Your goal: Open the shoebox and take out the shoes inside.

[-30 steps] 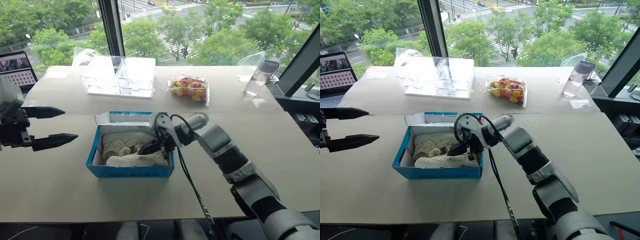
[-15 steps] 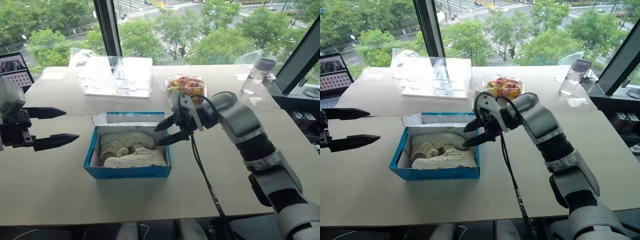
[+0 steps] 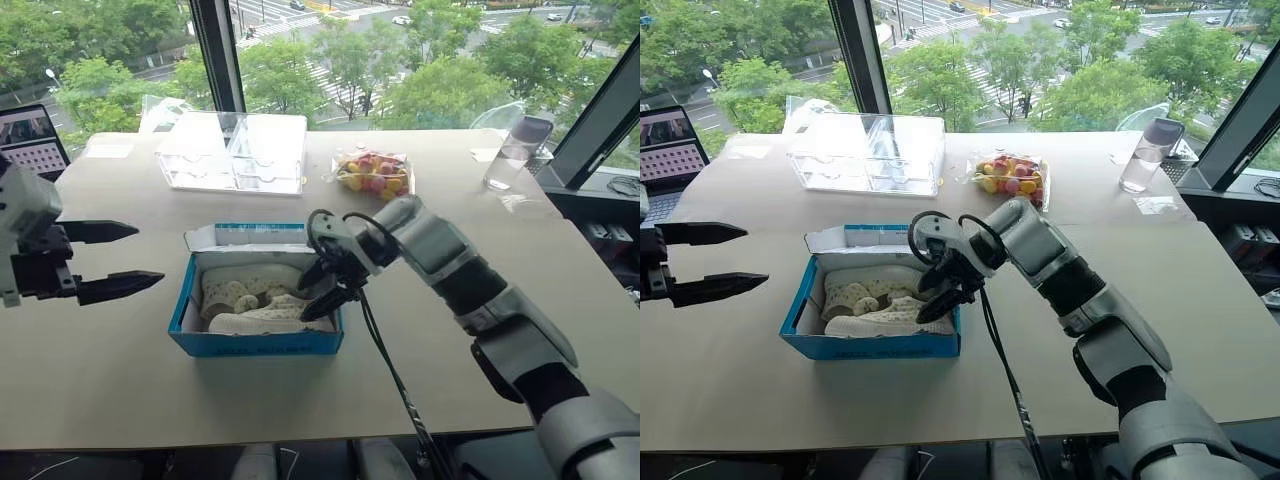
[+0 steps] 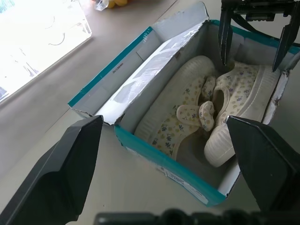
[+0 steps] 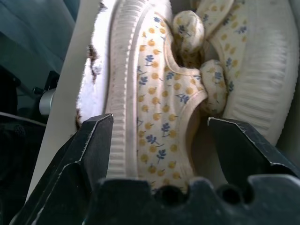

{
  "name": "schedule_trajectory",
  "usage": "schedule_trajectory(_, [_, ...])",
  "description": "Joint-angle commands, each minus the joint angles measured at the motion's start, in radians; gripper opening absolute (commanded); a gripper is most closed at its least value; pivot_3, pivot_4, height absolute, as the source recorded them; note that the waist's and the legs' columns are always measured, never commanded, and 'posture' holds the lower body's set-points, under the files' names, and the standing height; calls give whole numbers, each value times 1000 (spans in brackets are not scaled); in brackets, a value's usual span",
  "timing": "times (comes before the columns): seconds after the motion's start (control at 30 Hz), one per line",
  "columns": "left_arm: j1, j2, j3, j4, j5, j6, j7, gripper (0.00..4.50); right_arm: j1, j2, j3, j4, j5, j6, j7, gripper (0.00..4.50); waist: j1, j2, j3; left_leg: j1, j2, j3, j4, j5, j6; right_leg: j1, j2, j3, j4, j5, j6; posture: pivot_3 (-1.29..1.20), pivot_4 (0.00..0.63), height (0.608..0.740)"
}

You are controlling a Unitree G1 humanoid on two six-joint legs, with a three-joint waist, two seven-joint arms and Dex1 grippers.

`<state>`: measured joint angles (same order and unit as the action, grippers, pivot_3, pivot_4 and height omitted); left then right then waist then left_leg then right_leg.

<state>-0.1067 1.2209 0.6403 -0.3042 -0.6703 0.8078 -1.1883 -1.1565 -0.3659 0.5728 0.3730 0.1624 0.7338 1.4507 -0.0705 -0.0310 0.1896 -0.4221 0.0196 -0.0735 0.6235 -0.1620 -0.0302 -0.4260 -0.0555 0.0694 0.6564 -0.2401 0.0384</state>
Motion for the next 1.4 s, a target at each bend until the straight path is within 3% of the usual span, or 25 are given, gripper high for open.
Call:
schedule_trajectory(0.03, [9,-7,48,-36,-4,-4,13,4500,-49,12,3,42,-34,-5,-3,3843,0,0,0,0,0,0,0,0,0,0,0,0,0,0,0,0,150,740])
schedule_trajectory(0.17, [23,-16,62,-47,-5,-1,18,4500,-49,7,47,71,-65,-35,53,3843,0,0,0,0,0,0,0,0,0,0,0,0,0,0,0,0,150,740])
schedule_trajectory(0.3, [32,-18,68,-52,-3,-4,25,4500,-7,-61,107,-46,-1,-13,159,3843,5,0,0,0,0,0,0,0,0,0,0,0,0,0,0,0,150,740])
schedule_trajectory(0.4, [37,-21,73,-59,-8,-2,29,4500,6,-137,164,-150,97,16,164,3167,8,0,0,0,-1,-1,0,0,-1,1,-1,0,0,0,0,0,150,740])
schedule_trajectory(0.47, [42,-25,74,-61,-6,-4,31,4500,9,-151,180,-168,116,25,164,2467,6,0,0,0,-2,-1,0,-1,-1,1,-2,0,-1,0,0,0,150,740])
schedule_trajectory(0.67, [42,-30,69,-64,-6,-8,35,4500,3,-107,127,-126,117,42,150,417,2,0,0,1,-1,-1,0,-1,-1,1,-1,0,0,-2,3,0,150,740])
schedule_trajectory(0.73, [41,-30,69,-64,-6,-8,35,4500,0,-97,114,-114,114,42,149,22,1,0,0,1,-1,-1,0,-1,-1,1,-1,0,0,-2,3,0,150,740])
schedule_trajectory(1.0, [33,-26,58,-56,-5,-15,35,4500,-25,-20,-82,-36,162,-84,117,22,-1,0,0,0,0,-1,0,-1,-1,0,0,0,1,-2,2,0,150,740])
schedule_trajectory(1.13, [28,-22,48,-48,2,-24,36,4500,-2,-29,-54,-37,86,-184,100,22,0,0,0,0,-1,-1,0,-1,-1,0,-1,0,0,-2,2,0,150,740])
schedule_trajectory(1.23, [17,-18,37,-45,1,-27,37,4500,26,-51,45,16,-120,-457,-9,22,2,0,0,0,-1,-1,0,-1,-1,0,-1,0,1,-2,2,0,150,740])
schedule_trajectory(1.3, [9,-17,30,-40,0,-28,37,4500,26,-13,-8,-5,-29,-342,44,22,3,0,0,0,-1,-1,1,-1,-1,1,-1,0,0,-2,3,0,150,740])
schedule_trajectory(1.4, [3,-14,22,-37,3,-30,36,4500,19,-45,85,80,-256,-588,-88,22,-3,0,0,1,0,0,0,-1,-1,1,0,0,1,-2,2,0,150,740])
